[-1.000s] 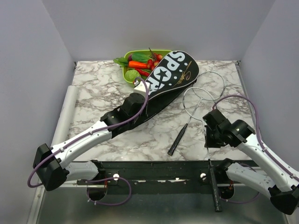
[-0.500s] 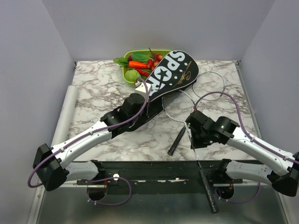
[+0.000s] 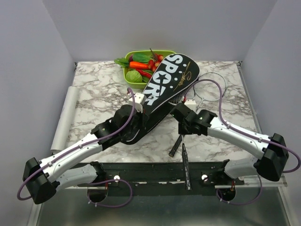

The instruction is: Pack up the badminton gear

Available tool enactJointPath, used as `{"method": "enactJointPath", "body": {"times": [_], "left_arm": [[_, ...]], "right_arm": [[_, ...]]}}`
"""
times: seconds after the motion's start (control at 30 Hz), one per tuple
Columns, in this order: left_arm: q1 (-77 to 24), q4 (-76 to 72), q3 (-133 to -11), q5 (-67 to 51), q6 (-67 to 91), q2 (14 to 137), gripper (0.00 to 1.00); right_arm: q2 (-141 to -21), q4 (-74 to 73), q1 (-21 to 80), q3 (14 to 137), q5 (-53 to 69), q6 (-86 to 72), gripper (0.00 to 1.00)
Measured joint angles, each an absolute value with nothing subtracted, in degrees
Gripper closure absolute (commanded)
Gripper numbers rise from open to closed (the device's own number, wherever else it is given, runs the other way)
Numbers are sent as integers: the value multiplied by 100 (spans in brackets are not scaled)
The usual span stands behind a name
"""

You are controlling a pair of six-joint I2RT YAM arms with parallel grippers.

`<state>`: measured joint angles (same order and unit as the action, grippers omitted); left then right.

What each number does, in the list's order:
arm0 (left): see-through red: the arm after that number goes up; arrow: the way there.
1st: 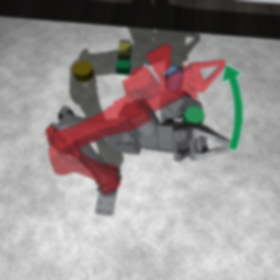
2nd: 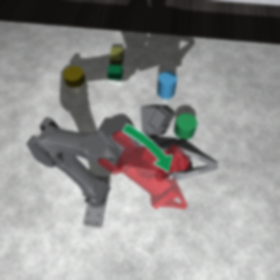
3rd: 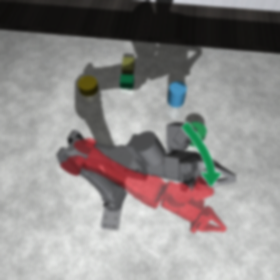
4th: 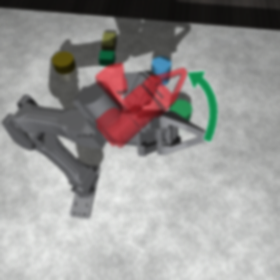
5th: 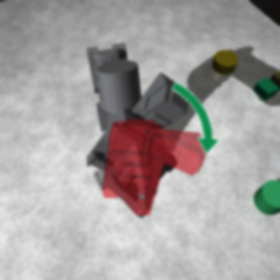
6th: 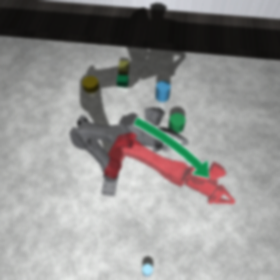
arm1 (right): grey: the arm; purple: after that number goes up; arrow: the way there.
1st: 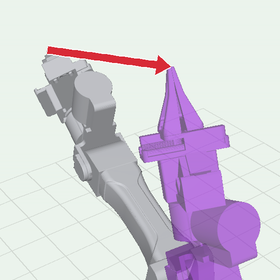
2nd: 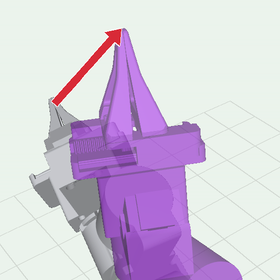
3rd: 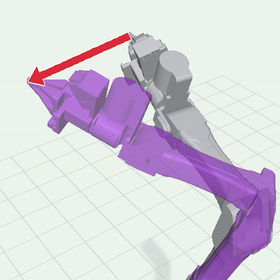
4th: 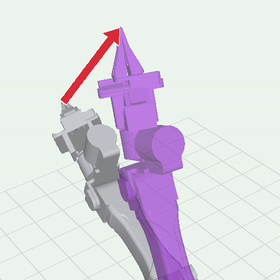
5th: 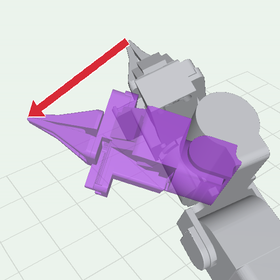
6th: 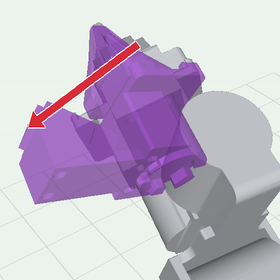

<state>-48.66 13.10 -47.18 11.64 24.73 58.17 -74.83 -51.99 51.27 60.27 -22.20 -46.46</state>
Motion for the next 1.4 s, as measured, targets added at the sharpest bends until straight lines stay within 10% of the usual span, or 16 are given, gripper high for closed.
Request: {"method": "enactJointPath", "body": {"times": [0.8, 1.0, 1.4], "left_arm": [[-6617, -445, -3354, 1197, 4034, 6237, 100], [-6665, -567, -3420, 1258, 4025, 6455, 100], [-6689, -563, -3500, 1201, 3874, 6632, 100]], "right_arm": [[-9601, -1907, 4125, 6359, -2134, -3844, 98], [-9413, -1625, 4047, 6217, -1973, -3712, 48], [-7494, -2163, 3977, 5435, -1756, -3544, 42]]}}
